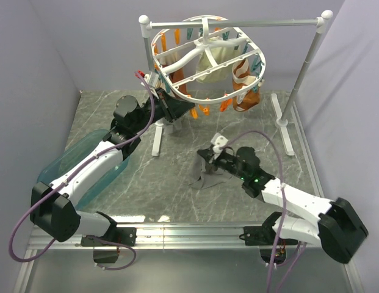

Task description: Clip the underwear to the hanger

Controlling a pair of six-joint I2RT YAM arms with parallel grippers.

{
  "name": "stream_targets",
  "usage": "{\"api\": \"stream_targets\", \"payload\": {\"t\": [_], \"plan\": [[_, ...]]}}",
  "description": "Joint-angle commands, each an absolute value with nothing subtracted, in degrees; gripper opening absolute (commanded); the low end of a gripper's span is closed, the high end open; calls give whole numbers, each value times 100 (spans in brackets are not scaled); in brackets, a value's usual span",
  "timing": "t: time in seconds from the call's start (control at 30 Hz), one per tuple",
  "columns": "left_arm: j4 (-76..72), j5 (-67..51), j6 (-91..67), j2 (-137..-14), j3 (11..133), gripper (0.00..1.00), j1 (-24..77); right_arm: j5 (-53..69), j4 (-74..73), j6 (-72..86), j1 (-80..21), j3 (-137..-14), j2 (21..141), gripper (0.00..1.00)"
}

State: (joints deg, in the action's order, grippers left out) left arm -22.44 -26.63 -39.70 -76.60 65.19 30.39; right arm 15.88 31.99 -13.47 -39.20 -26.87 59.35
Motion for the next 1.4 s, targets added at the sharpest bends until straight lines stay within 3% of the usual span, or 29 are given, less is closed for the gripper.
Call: {"api": "stream_targets", "payload": {"t": [0.0,0.1,0.27,0.3,0.4,0.5,0.7,0.87,1.0,1.37], "plan": [[-2285,-2865,-4017,-7620,6539,0,3041,1925,2540,-985,-4236,-3102,6564,0],[-2285,-2830,-4025,-7638,6521,0,3041,1907,3223,-905,-4507,-3111,7125,0],[-2259,-2856,-4025,-7682,6609,0,3032,2388,2753,-1071,-4974,-3847,7987,3],[-2241,-2856,-3999,-7690,6635,0,3032,2591,2246,-1220,-5131,-3971,8068,25],[-2136,-2856,-3903,-7656,6671,0,3041,3198,1409,-1836,-5221,-4079,8008,48],[-2118,-2874,-3815,-7585,6627,0,3041,3392,1108,-2530,-4958,-3640,7420,65],[-2241,-2936,-3911,-7585,6539,0,3023,3550,783,-3559,-4087,-3488,7259,69],[-2294,-2979,-3946,-7655,6574,0,3023,3709,-252,-4296,-3920,-4946,8434,66],[-2241,-2971,-3911,-7655,6609,0,3006,3771,-1413,-5175,-3911,-5887,9280,71],[-2206,-3023,-3938,-7743,6671,0,2971,4026,-2663,-6126,-3990,-7321,10652,83]]}}
